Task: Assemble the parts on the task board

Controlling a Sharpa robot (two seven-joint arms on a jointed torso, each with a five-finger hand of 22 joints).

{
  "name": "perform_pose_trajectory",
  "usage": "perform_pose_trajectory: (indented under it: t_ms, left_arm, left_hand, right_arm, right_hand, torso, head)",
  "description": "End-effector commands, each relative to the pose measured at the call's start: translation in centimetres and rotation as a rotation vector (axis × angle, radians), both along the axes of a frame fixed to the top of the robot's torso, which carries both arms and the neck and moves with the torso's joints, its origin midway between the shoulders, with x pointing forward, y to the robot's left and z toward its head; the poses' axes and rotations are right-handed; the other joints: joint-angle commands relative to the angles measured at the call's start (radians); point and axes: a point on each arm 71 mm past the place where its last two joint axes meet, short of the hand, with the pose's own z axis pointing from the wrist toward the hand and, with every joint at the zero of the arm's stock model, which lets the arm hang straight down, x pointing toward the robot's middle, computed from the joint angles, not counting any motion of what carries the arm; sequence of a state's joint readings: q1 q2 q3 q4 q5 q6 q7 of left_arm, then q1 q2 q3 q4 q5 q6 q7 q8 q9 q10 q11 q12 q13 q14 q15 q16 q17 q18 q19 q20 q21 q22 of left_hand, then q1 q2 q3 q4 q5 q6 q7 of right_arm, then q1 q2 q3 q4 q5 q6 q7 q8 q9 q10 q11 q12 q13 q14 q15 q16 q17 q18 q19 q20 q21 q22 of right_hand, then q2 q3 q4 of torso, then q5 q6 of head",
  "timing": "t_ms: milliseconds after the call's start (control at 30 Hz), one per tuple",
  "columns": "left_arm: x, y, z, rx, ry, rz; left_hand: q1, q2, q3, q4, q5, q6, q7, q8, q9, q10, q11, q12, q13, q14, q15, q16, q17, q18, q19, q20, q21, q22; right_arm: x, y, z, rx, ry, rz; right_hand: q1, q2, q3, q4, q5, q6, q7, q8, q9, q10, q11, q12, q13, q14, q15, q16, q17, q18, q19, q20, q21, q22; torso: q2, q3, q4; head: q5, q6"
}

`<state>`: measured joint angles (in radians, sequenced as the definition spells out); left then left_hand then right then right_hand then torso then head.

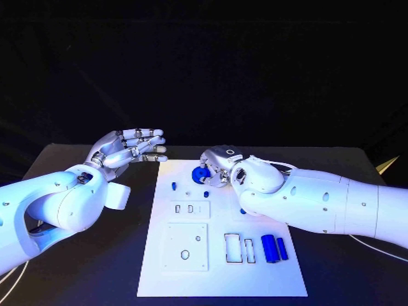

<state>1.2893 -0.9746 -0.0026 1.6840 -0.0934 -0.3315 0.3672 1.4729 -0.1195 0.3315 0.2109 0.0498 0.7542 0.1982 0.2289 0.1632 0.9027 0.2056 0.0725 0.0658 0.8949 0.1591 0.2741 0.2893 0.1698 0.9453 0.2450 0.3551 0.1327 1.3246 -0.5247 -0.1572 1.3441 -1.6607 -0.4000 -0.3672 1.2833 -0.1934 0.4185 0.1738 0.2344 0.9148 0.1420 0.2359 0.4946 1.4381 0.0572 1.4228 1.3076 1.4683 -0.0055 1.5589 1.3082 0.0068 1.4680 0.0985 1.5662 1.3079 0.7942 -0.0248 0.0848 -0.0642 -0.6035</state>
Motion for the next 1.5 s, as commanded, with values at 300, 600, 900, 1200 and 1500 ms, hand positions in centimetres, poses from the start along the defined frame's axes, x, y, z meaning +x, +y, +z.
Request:
perform_pose_trajectory:
  t_ms: [300,600,900,1200,1500]
  left_arm:
    - [-0.1,-0.2,0.1,-0.008,-0.001,-0.020]
    - [-0.1,-0.2,0.1,-0.008,-0.001,-0.019]
    - [0.0,-0.1,0.1,-0.007,-0.002,-0.017]
    - [0.0,0.2,0.1,-0.007,-0.003,-0.011]
    - [0.1,0.3,0.1,-0.010,-0.005,-0.011]
  left_hand:
    - [-0.001,0.006,0.002,-0.005,0.004,-0.007,0.071,-0.004,-0.001,0.000,0.009,-0.006,0.000,-0.005,0.000,0.002,0.001,0.009,0.000,-0.001,0.006,0.001]
    - [-0.001,0.006,0.002,-0.005,0.004,-0.007,0.071,-0.004,-0.001,0.000,0.009,-0.006,0.000,-0.005,0.000,0.002,0.001,0.009,0.000,-0.001,0.006,0.001]
    - [-0.001,0.006,0.002,-0.005,0.004,-0.007,0.071,-0.004,-0.001,0.000,0.009,-0.006,0.000,-0.005,0.000,0.002,0.001,0.009,0.000,-0.001,0.006,0.001]
    - [-0.001,0.006,0.002,-0.005,0.004,-0.007,0.071,-0.004,-0.001,0.000,0.009,-0.006,0.000,-0.005,0.000,0.002,0.001,0.009,0.000,-0.001,0.006,0.001]
    - [-0.004,0.007,0.002,-0.004,0.004,-0.007,0.071,-0.005,-0.001,0.000,0.009,-0.006,0.001,-0.006,0.001,0.001,0.004,0.009,-0.001,-0.001,0.006,0.001]
  right_arm:
    - [0.0,0.1,-0.1,-0.024,-0.004,-0.005]
    - [-0.1,0.1,-0.2,-0.029,0.009,0.004]
    - [-0.5,-1.0,0.2,0.006,-0.014,0.003]
    - [-1.8,-6.5,2.4,0.189,0.004,-0.013]
    - [-1.5,-14.2,2.7,0.328,0.185,-0.057]
  right_hand:
    - [-0.031,-0.030,0.005,-0.002,-0.053,-0.041,0.013,-0.040,-0.010,-0.014,0.014,-0.018,0.083,0.098,0.003,0.003,0.240,-0.007,0.103,0.002,0.005,0.263]
    - [-0.049,-0.037,-0.067,0.018,-0.101,-0.063,0.021,-0.074,-0.014,-0.018,0.022,-0.024,0.081,0.098,0.011,0.003,0.241,-0.007,0.103,0.011,0.005,0.263]
    - [-0.044,-0.028,-0.083,0.025,-0.094,-0.057,0.021,-0.076,-0.012,-0.015,0.022,-0.021,0.085,0.097,0.011,0.003,0.240,-0.007,0.103,0.012,0.005,0.263]
    - [-0.032,-0.015,-0.089,0.031,-0.071,-0.046,0.018,-0.078,-0.010,-0.014,0.019,-0.021,0.086,0.096,0.009,0.000,0.232,-0.007,0.103,0.011,0.005,0.263]
    - [0.054,-0.024,-0.078,-0.015,-0.075,-0.069,0.015,-0.110,-0.014,-0.058,0.016,-0.070,0.045,0.093,0.005,-0.005,0.223,-0.007,0.103,0.007,0.005,0.263]
  torso:
    - [0.000,0.0001,-0.0003]
    - [0.000,0.0001,-0.0001]
    - [0.000,0.0012,-0.0004]
    - [-0.004,0.0030,-0.0094]
    - [-0.011,0.0093,-0.0288]
  head:
    - [0.001,0.002]
    - [0.002,0.002]
    - [0.003,0.003]
    - [-0.002,0.011]
    - [-0.008,0.020]
